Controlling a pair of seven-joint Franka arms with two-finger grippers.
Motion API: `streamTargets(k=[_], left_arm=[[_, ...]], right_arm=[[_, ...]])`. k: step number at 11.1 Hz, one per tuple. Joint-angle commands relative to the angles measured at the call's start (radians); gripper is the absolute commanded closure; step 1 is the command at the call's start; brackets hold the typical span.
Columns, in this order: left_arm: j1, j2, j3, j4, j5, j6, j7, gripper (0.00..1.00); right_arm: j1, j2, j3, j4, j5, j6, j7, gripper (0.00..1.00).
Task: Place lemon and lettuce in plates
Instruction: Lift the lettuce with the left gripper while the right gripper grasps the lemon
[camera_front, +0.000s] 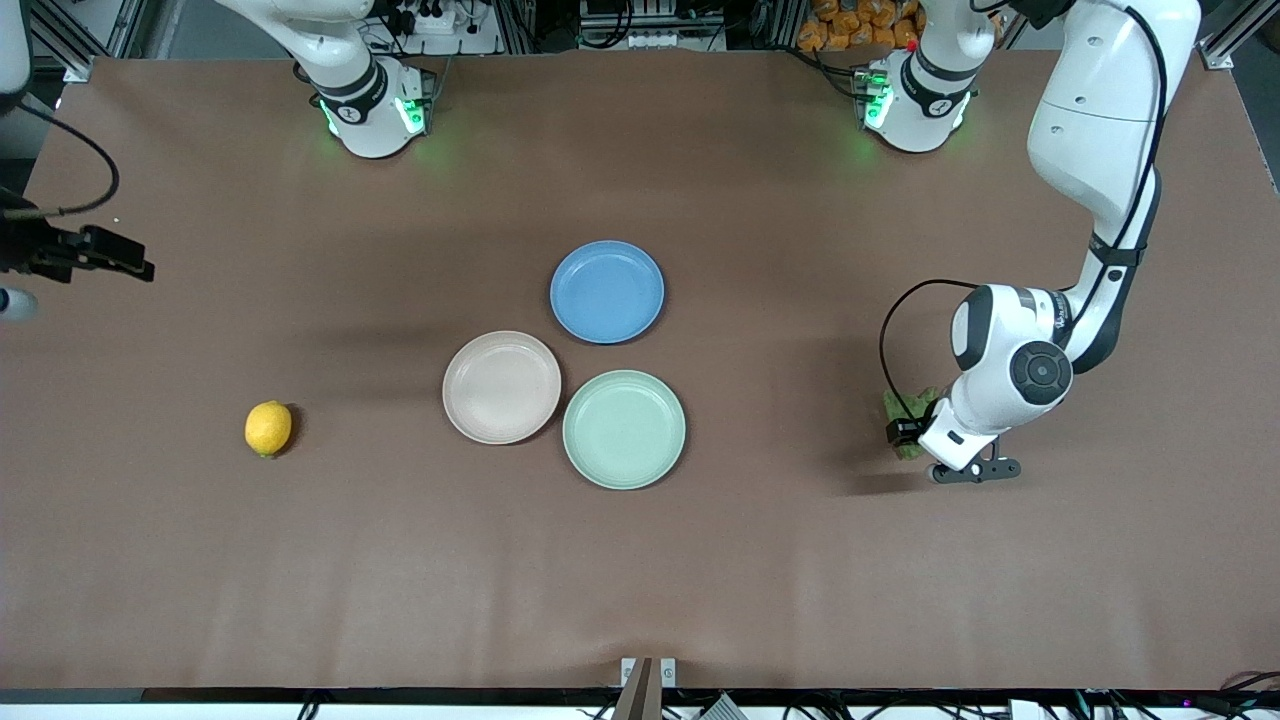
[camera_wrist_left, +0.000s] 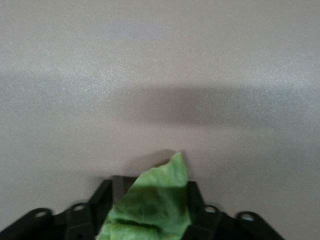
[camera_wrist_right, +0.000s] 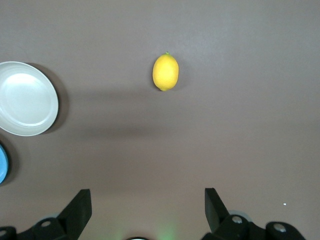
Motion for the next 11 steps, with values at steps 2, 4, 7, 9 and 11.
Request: streamTargets(k=[2,4,7,9,11], left_arm=[[-0.008,0.006,0.005,0.003,-0.017,0.015,-0.010,0.95],[-0.012,0.004,0.005,0.013,-0.012,0.015,-0.009,1.00],[-0.012,0.004,0.005,0.028,-0.005,0.005,-0.001,1.00],[-0.014,0.001,0.005,0.046,-0.001,-0.014,-0.001,1.00],[-0.029,-0.007,0.005,0.107,-0.003,-0.112,-0.003,1.00]], right_arm=[[-0.069,0.136,0.012,0.009,0.001,0.082,-0.011,0.00],[-0.076,0.188,0.012,0.010,0.000,0.116,-0.010,0.00],[-0.092,0.329,0.012,0.027,-0.003,0.169,0.001,0.00],[-0.101,0.400,0.012,0.027,-0.002,0.229,0.001,0.00],[-0.098,0.475,0.014,0.027,0.001,0.306,0.004,0.00]])
